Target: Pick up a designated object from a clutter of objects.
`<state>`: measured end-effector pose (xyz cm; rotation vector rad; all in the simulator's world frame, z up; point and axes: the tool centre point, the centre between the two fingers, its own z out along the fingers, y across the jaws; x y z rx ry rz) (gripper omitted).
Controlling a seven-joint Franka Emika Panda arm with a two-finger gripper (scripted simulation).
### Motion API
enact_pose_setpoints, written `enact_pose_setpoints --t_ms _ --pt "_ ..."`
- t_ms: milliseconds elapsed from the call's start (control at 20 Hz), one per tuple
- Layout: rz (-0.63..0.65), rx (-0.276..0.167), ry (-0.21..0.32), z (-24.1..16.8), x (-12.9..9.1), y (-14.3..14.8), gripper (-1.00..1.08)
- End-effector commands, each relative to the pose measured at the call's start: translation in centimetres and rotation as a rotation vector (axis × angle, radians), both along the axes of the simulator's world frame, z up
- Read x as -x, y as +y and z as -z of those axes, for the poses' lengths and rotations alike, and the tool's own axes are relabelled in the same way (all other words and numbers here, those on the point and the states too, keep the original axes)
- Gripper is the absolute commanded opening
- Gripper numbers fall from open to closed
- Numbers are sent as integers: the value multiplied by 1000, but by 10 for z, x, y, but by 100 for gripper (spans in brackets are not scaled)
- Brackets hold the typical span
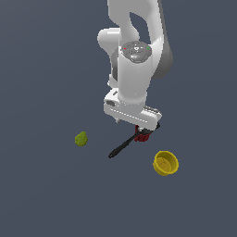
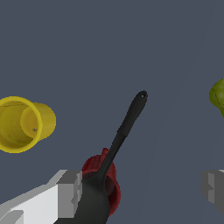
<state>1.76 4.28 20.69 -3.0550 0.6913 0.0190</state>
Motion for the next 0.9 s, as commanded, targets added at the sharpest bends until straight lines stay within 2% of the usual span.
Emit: enact_pose_setpoints --t_ms 0,450,850 --pt "63 -1 0 14 0 6 100" --pt "276 4 -2 60 5 23 100" --pt "398 11 -5 86 10 31 100"
